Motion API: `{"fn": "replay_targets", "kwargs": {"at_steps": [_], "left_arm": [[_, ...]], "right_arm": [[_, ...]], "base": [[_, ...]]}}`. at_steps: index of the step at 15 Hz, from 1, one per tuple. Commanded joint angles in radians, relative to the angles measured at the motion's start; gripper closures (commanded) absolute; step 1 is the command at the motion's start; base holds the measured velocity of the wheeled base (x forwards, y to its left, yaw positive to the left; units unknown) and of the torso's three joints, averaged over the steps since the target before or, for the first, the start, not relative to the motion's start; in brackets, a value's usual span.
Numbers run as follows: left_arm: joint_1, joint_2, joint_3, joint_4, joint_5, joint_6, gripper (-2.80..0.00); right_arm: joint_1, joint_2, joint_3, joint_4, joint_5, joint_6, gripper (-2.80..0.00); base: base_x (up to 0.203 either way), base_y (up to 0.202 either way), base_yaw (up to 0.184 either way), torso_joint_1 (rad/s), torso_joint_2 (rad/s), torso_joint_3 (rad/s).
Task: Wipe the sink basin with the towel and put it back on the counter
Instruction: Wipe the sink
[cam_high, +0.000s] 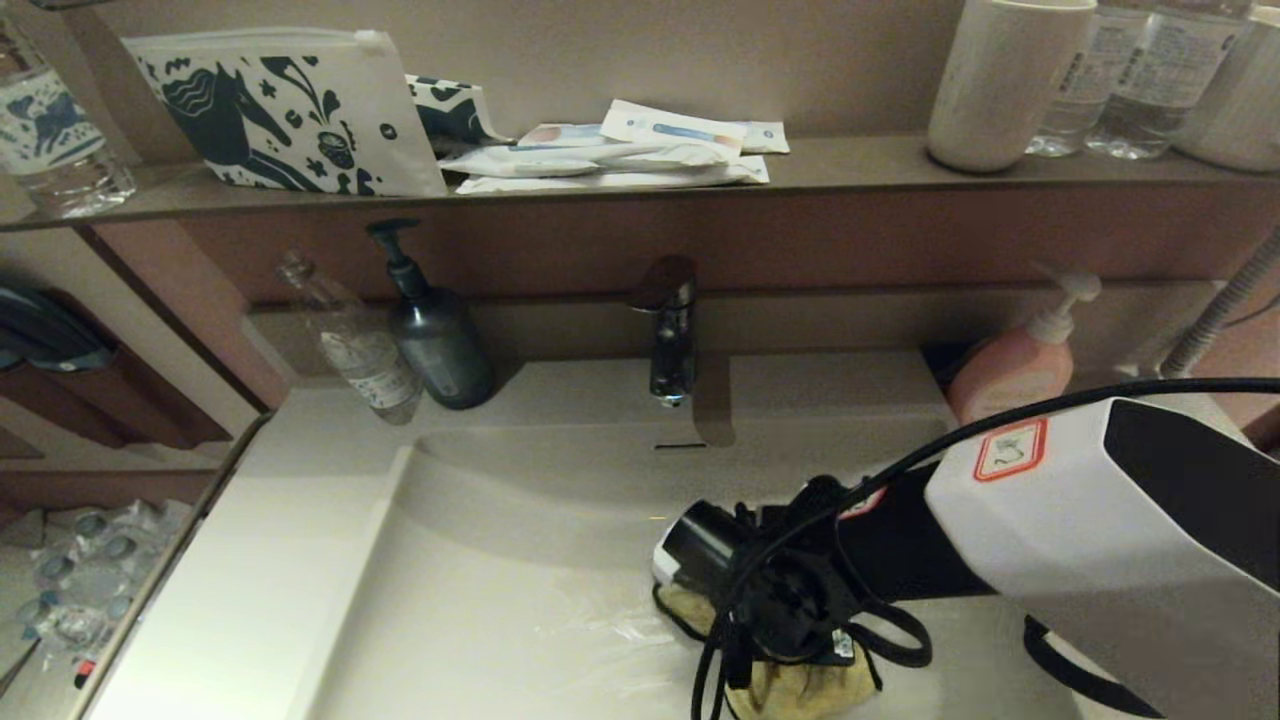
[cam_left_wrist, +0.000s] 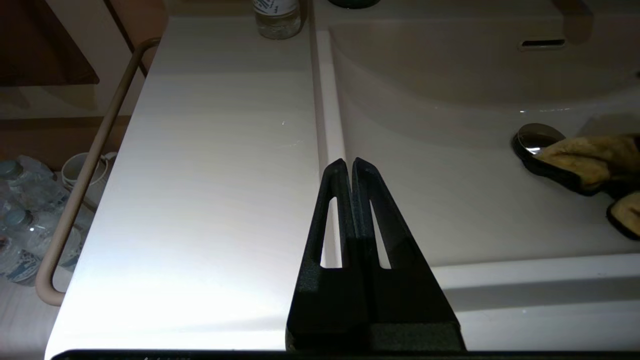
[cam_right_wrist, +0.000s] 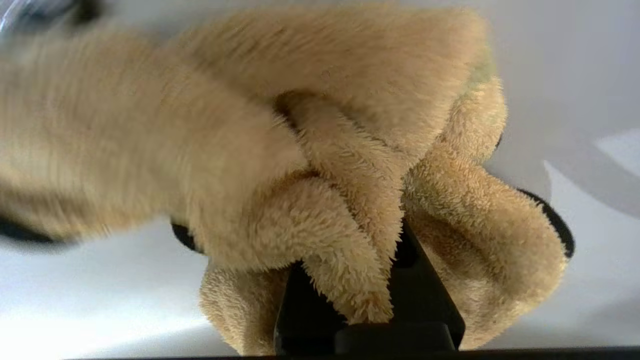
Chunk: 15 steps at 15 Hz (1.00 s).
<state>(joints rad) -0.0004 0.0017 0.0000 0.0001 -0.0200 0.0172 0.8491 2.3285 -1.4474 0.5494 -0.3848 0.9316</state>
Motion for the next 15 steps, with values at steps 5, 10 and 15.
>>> {"fn": "replay_targets", "kwargs": {"at_steps": [5, 10, 15], "left_arm": [[0.000, 0.001, 0.000, 0.000, 0.000, 0.000, 0.00], [0.000, 0.001, 0.000, 0.000, 0.000, 0.000, 0.00], [0.000, 0.001, 0.000, 0.000, 0.000, 0.000, 0.00]], "right_arm": [[0.110, 0.048, -0.044, -0.167, 0.064, 0.007, 0.00], [0.137, 0.142, -0.302, -0.175, 0.064, -0.025, 0.00], [0.122, 0.250, -0.498, -0.177, -0.018, -0.144, 0.00]], "base": [[0.000, 0.000, 0.000, 0.000, 0.00, 0.000], [0.000, 0.000, 0.000, 0.000, 0.00, 0.000], [0.000, 0.000, 0.000, 0.000, 0.00, 0.000]]}}
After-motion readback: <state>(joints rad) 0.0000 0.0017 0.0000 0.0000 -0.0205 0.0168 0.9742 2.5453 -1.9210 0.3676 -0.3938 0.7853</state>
